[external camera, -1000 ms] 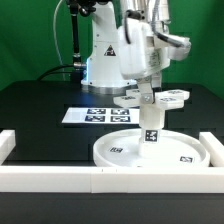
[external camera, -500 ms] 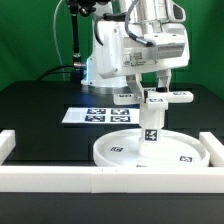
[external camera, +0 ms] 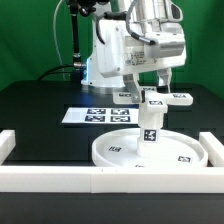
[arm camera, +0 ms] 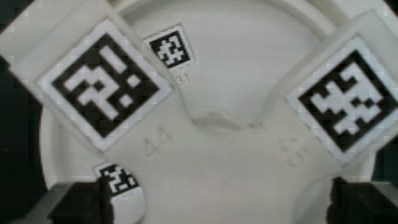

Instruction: Assemble round table

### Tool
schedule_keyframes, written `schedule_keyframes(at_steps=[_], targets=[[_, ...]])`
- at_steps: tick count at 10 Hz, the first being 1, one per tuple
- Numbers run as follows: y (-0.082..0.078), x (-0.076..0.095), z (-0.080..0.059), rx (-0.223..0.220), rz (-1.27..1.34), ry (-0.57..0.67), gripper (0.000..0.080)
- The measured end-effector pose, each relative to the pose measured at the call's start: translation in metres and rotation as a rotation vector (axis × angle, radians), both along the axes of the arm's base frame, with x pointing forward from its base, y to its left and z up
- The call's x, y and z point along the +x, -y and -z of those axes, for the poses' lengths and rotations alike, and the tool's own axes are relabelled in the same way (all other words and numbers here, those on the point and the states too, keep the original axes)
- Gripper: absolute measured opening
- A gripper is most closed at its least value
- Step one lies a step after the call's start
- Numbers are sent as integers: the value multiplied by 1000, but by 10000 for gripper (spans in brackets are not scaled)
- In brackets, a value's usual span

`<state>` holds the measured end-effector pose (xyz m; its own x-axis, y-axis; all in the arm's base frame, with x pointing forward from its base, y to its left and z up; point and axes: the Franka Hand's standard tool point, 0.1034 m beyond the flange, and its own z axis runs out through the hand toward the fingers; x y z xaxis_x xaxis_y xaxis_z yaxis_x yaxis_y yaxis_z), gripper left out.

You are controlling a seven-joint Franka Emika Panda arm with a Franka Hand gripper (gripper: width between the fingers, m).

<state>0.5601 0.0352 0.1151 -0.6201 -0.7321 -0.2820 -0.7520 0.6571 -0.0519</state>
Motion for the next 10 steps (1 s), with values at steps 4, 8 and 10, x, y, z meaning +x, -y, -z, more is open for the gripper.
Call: schedule_keyframes(at_steps=[4,8,10], targets=[[-2,5,-30,-17,-168,81,649],[-5,1,-21,-109,-585,105,649],[-10,3,-20,-148,-869,110,649]])
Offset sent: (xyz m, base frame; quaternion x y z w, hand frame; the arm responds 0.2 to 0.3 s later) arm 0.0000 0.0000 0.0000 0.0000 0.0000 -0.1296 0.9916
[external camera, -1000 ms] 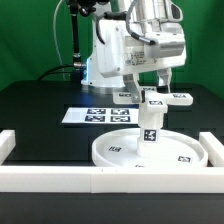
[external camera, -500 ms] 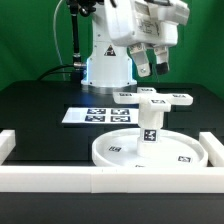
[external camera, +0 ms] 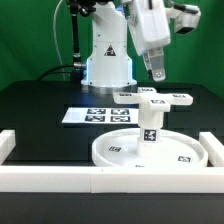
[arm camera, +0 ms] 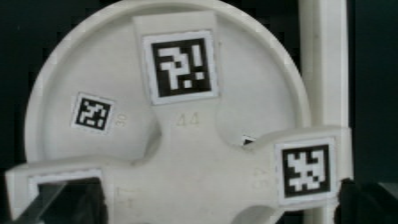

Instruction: Assemble round table

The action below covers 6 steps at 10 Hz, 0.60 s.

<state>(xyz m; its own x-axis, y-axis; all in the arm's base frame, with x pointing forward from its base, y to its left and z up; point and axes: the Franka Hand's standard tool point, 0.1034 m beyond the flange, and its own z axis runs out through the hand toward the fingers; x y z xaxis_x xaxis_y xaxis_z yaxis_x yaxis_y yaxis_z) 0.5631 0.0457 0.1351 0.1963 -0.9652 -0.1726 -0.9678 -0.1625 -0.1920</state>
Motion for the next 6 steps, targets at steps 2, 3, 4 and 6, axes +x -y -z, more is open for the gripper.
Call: schedule_keyframes(at_steps=[2,3,4,6], targets=[[-6,4,-2,-12,-111,8,649],[-5,4,-2,-26,-202,26,649],[-5,4,-2,-36,-262,39,649],[-4,3,0,-77,-446,66,649]])
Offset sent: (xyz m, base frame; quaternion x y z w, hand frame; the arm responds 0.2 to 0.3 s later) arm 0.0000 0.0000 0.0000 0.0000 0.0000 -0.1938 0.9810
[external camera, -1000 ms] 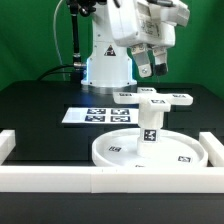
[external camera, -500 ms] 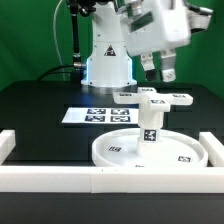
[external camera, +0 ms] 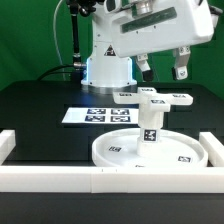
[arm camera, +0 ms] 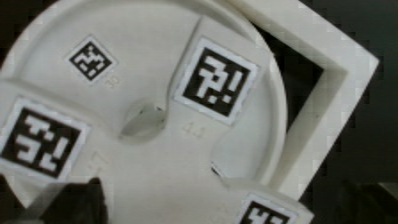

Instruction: Assemble round table

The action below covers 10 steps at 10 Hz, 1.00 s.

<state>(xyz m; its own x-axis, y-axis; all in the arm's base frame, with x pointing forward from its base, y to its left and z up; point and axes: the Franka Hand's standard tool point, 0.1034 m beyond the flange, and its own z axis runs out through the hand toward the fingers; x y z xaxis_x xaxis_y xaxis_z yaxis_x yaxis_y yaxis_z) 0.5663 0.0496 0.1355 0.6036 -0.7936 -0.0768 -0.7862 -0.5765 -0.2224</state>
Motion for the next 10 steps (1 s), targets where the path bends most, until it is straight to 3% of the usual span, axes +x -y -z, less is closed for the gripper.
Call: schedule_keyframes(at_steps=[4,10], targets=[[-6,5,7,-138,-462,24,649],[-4,5,8,-192,-879,81,649]])
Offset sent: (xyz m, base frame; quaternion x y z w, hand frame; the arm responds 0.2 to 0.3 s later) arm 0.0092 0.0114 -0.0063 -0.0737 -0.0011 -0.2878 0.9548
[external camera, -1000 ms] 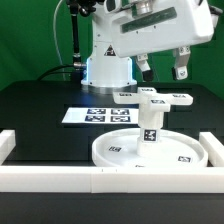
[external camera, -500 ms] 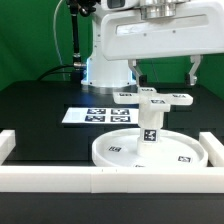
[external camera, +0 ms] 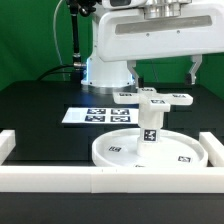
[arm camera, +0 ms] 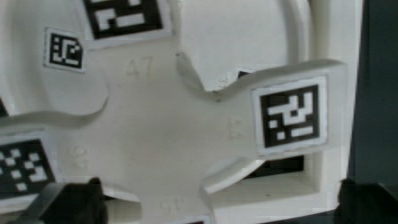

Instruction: Assemble round table

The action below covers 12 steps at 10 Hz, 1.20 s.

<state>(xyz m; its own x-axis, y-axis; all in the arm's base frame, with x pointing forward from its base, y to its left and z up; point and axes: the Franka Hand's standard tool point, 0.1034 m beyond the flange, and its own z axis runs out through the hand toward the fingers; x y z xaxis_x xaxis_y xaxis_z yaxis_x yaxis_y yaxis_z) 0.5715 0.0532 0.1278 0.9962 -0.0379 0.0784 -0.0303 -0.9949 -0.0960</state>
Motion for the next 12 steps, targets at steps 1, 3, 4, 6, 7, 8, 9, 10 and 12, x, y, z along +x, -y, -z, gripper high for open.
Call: schedule_keyframes(at_steps=[1,3,4,6,7,8,9,10,12], targets=[[0,0,1,-22,-119,-1,649],[-1,1,2,-56,-329,-9,649],[0,1,2,-61,-374,-5,649],[2,1,2,-72,-492,4,649],[3,1,2,-75,-544,8,649],[3,2,2,-82,-593,16,649],[5,-1,6,-95,-687,27,649],[7,-5,9,-104,-775,24,649],[10,-7,11,-114,-887,30,649]])
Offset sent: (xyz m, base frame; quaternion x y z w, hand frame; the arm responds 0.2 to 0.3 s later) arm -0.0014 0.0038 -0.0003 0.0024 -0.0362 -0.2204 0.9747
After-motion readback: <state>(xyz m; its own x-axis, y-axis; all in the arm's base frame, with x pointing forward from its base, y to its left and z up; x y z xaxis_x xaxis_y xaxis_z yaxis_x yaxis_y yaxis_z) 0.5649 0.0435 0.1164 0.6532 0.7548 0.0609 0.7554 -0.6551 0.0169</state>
